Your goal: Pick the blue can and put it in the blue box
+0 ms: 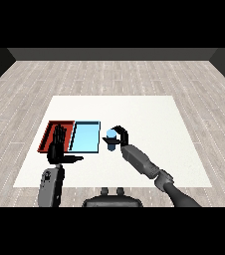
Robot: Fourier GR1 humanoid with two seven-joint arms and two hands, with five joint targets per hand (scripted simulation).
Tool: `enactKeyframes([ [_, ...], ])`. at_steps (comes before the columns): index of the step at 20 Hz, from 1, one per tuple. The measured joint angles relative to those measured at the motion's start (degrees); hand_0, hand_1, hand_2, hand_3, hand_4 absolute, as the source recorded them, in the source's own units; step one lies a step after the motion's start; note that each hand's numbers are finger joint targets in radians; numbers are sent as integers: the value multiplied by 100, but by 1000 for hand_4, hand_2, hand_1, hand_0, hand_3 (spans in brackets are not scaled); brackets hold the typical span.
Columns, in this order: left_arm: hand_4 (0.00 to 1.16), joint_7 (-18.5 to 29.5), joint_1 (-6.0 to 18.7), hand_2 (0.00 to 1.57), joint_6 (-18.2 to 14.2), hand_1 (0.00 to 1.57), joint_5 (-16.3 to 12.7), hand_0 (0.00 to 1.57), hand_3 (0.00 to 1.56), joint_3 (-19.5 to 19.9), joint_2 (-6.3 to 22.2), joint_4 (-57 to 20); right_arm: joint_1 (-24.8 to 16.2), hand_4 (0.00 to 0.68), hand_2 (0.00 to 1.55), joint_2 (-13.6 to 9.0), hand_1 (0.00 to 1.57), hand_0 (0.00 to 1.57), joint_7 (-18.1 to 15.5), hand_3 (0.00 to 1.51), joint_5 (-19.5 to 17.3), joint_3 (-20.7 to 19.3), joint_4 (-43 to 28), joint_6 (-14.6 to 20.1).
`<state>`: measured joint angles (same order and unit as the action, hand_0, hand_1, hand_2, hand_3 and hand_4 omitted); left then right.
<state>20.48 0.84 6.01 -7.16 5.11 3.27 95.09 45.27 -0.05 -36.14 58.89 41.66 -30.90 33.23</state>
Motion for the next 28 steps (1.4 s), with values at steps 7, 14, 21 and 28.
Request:
enactKeyframes([
  [7, 0, 12, 2, 0, 111, 0, 213, 0, 0, -255, 1, -166, 338, 623, 1455, -104, 1458, 1458, 297, 1401, -433, 8, -352, 473],
  [14, 0, -412, 327, 0, -32, 0, 446, 0, 0, -674, -200, -428, 519, 620, 1440, -595, 1436, 1436, 784, 1406, -1060, 120, -1249, 843],
  [21, 0, -576, 426, 0, -282, 0, 590, 0, 0, -1153, -303, -636, -203, 622, 1445, -1600, 1418, 1418, 1292, 1407, -1623, 242, -2902, 1032],
  [28, 0, -691, 573, 0, -545, 0, 397, 0, 0, -1623, -321, -801, -917, 615, 1451, -2369, 1440, 1440, 1874, 1399, -2219, 153, -4260, 1038],
])
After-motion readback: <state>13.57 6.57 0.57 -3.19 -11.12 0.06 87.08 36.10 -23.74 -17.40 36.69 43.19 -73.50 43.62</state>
